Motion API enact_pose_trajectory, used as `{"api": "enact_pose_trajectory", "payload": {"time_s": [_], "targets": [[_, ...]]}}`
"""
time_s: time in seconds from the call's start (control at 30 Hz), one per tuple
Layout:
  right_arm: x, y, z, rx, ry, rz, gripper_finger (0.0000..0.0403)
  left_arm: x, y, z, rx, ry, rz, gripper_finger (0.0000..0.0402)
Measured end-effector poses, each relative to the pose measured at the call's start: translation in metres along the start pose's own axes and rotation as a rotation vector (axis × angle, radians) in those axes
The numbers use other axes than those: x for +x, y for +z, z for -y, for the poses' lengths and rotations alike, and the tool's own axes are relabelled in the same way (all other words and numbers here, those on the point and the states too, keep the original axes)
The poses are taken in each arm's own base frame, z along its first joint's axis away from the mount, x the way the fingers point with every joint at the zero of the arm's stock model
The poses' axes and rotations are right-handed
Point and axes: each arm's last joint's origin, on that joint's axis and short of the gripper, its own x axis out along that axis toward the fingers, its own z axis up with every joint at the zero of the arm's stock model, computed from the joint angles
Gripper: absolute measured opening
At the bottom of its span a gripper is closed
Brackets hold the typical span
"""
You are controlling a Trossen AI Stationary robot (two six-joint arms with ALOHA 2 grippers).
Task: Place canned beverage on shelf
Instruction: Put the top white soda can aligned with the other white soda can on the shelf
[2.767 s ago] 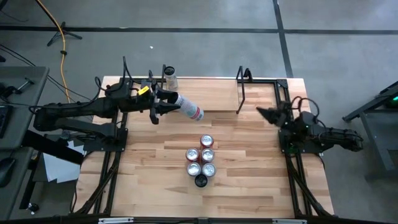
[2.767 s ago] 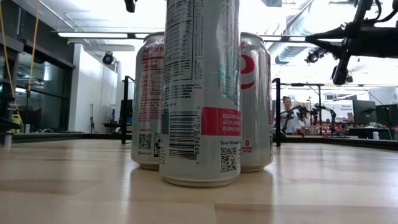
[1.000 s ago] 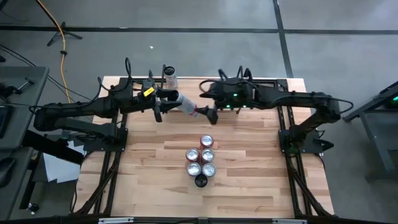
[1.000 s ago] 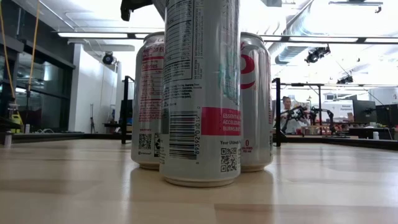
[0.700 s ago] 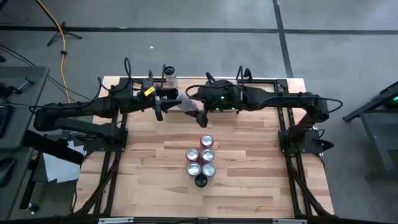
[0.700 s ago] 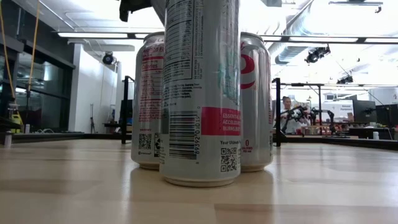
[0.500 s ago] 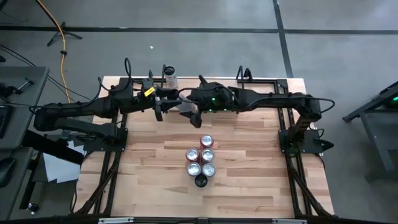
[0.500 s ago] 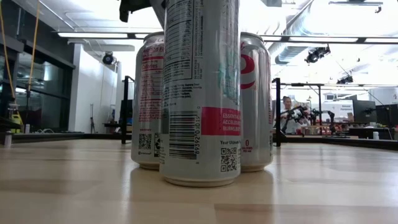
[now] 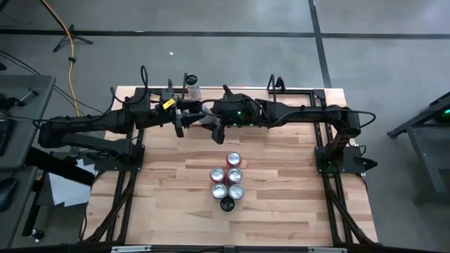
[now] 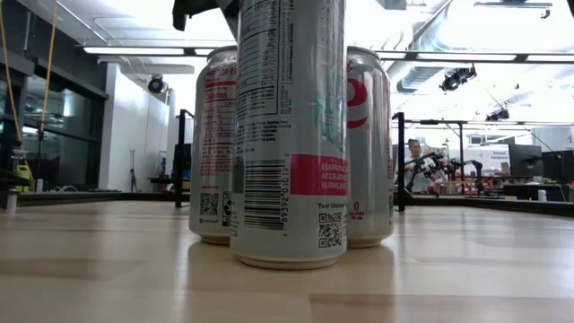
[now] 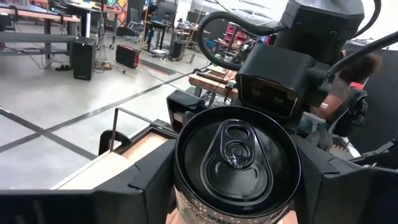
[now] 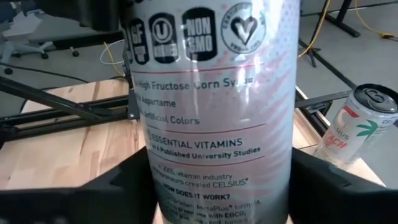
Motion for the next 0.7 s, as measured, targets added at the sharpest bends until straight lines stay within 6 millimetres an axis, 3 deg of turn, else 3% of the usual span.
{"api": "enact_pose_trajectory", "payload": {"time_s": [0.3, 0.57, 0.7], "targets": [[-0.011, 0.000, 0.004, -0.033, -0.018, -0.055, 0.0233, -0.006, 0.003, -0.002, 0.055, -0.002, -0.001, 0.0245], [-0.035, -0.009, 0.016, -0.067, -0.049, -0.243, 0.0233, -0.041, 0.013, -0.007, 0.055, 0.014, -0.011, 0.0263], [-0.030, -0.018, 0.020, -0.078, -0.047, -0.263, 0.0232, -0.061, 0.019, -0.008, 0.029, 0.006, 0.021, 0.0262]]}}
